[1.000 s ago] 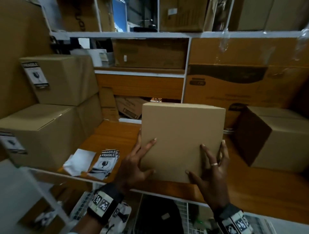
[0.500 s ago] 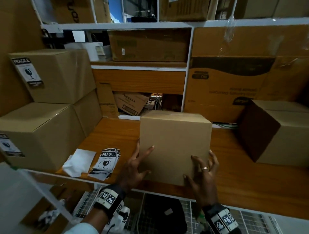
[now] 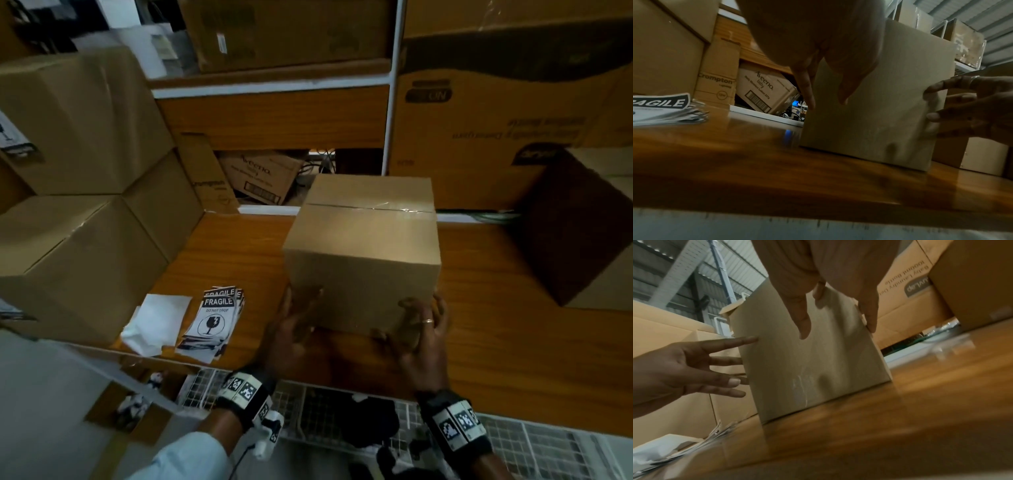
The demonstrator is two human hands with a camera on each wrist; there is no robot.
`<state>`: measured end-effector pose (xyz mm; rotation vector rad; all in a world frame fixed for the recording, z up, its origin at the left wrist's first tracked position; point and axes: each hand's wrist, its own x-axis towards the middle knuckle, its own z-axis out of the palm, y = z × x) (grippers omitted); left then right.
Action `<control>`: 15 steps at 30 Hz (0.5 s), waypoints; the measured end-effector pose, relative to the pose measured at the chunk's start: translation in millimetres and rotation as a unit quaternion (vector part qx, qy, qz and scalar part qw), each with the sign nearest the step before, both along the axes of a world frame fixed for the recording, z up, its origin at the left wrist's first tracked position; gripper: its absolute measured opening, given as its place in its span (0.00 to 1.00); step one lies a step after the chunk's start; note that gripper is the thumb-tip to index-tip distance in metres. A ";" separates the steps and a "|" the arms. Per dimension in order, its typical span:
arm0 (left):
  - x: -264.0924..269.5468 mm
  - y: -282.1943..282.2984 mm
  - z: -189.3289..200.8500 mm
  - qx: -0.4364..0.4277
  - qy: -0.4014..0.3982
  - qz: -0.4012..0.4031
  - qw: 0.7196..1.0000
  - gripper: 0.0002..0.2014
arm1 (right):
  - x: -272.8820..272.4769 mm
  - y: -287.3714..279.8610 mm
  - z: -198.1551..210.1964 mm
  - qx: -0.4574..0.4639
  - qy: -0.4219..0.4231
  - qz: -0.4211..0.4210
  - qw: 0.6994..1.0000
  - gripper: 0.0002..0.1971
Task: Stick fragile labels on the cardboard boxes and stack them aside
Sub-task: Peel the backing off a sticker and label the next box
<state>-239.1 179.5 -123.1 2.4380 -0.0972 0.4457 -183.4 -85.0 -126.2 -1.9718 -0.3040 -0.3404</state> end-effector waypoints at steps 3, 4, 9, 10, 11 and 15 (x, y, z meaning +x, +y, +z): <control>-0.1 -1.1 -6.1 0.015 0.000 0.025 1.000 0.33 | -3.5 1.6 -1.7 0.018 0.026 -0.008 0.999 0.34; -0.1 0.9 -7.2 0.009 0.008 0.035 0.999 0.34 | -4.2 1.4 -1.7 0.009 0.036 -0.019 0.999 0.33; -14.8 17.4 1.6 -0.077 -0.002 0.062 0.995 0.28 | -14.4 -7.2 -39.1 -0.007 0.183 -0.084 0.979 0.31; -19.5 22.7 3.8 -0.102 0.000 0.067 0.993 0.27 | -20.8 -6.1 -50.3 0.000 0.221 -0.083 0.972 0.33; -24.4 29.9 5.3 -0.141 0.006 0.070 0.988 0.27 | -26.7 -3.4 -61.3 0.002 0.250 -0.080 0.965 0.35; -40.8 81.1 4.9 -0.179 -0.004 0.125 0.976 0.26 | -49.5 41.4 -59.0 0.047 0.286 -0.007 0.957 0.18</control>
